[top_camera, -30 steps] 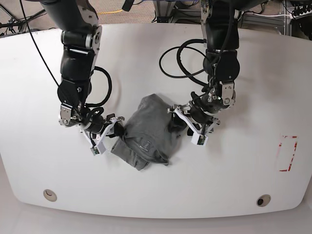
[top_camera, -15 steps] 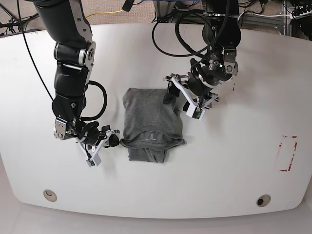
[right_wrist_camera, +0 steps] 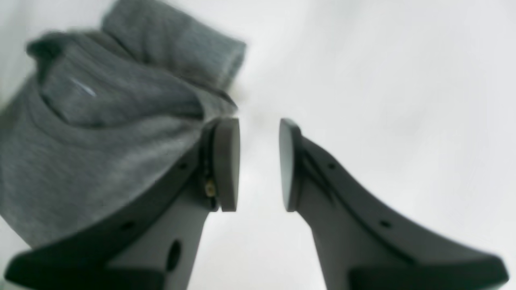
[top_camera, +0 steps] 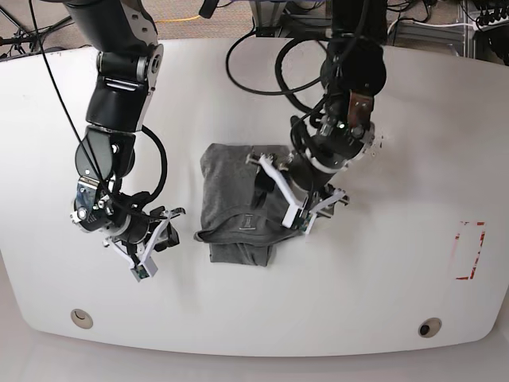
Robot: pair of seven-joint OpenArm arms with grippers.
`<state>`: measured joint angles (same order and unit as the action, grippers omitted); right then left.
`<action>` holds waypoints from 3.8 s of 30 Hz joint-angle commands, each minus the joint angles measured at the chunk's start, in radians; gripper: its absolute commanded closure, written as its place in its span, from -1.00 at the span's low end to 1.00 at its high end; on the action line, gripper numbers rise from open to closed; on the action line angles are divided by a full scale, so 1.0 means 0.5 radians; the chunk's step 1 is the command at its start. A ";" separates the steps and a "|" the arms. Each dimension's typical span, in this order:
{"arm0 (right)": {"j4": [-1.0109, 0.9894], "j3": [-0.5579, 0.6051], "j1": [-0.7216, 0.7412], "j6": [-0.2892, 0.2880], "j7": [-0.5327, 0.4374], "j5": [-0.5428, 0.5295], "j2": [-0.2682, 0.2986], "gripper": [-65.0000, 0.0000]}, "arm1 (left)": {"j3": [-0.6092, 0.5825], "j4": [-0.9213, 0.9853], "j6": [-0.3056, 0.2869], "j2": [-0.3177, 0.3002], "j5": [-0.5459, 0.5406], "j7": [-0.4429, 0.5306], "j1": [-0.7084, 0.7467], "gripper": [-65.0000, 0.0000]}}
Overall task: Fold the T-shirt properly
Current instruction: 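Grasp the folded shirt with the left gripper and drag it to the table edge, then release the shirt with the left gripper and lift it away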
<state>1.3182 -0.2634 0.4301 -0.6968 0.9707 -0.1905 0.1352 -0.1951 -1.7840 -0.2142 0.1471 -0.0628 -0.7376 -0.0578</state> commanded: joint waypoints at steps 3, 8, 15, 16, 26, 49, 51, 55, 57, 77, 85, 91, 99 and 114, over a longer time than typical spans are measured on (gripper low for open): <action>0.087 -0.006 0.022 -0.003 -0.016 -0.035 0.013 0.51 | -0.029 0.298 0.043 0.020 0.020 0.034 -0.190 -0.22; 0.093 -0.085 -0.015 -0.003 0.033 -0.035 0.013 0.53 | -0.118 0.697 0.105 0.020 0.023 0.215 -0.319 -0.22; 0.176 -0.322 -0.021 -0.003 0.122 -0.038 0.016 0.51 | -0.210 1.231 0.221 0.020 0.013 0.507 -0.454 -0.22; 0.191 -0.322 -0.021 -0.003 0.122 -0.038 0.016 0.51 | -0.200 1.286 0.221 0.020 0.013 0.522 -0.466 -0.22; 0.514 -0.319 -0.110 -0.003 0.254 -0.038 0.010 0.51 | 0.060 1.176 0.212 -0.121 0.010 0.507 -0.306 -0.22; 0.793 -0.316 -0.245 -0.003 0.337 -0.136 0.001 0.51 | 1.027 0.550 -0.601 -1.158 0.020 -0.116 0.142 -0.22; 0.811 -0.316 -0.291 -0.003 0.337 -0.203 0.007 0.51 | 1.085 0.550 -0.681 -1.265 0.013 -0.116 0.166 -0.22; 0.851 -0.312 -0.328 -0.003 0.337 -0.280 0.004 0.51 | 1.220 0.538 -0.862 -1.385 0.013 -0.128 0.172 -0.22; 0.860 -0.312 -0.340 -0.003 0.337 -0.283 0.001 0.51 | 1.285 0.538 -0.951 -1.419 0.020 -0.128 0.172 -0.22; 0.854 -0.205 -0.414 -0.003 0.331 -0.286 0.001 0.53 | 1.414 -0.033 -0.968 -1.087 0.026 -0.512 0.178 -0.21; 0.854 -0.211 -0.506 -0.003 0.251 -0.283 0.001 0.53 | 1.417 0.083 -0.968 -0.839 0.026 -0.165 0.307 -0.21; 0.857 -0.220 -0.583 -0.003 0.214 -0.268 0.010 0.53 | 1.432 0.660 -0.968 -0.912 0.010 0.203 0.310 -0.21; 1.088 -0.359 -0.819 -0.003 0.214 -0.265 0.001 0.53 | 1.736 1.219 -0.968 -1.106 0.004 0.581 0.310 -0.21; 1.336 -0.371 -1.095 -0.003 0.208 -0.256 0.004 0.53 | 1.874 0.817 -0.968 -1.278 -0.514 0.532 0.571 -0.21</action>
<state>1.9652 -0.4461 -0.1257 -0.6991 1.1000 -0.3115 0.1253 0.7372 -1.3052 -0.6937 -0.4660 -0.2859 -0.4858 0.2325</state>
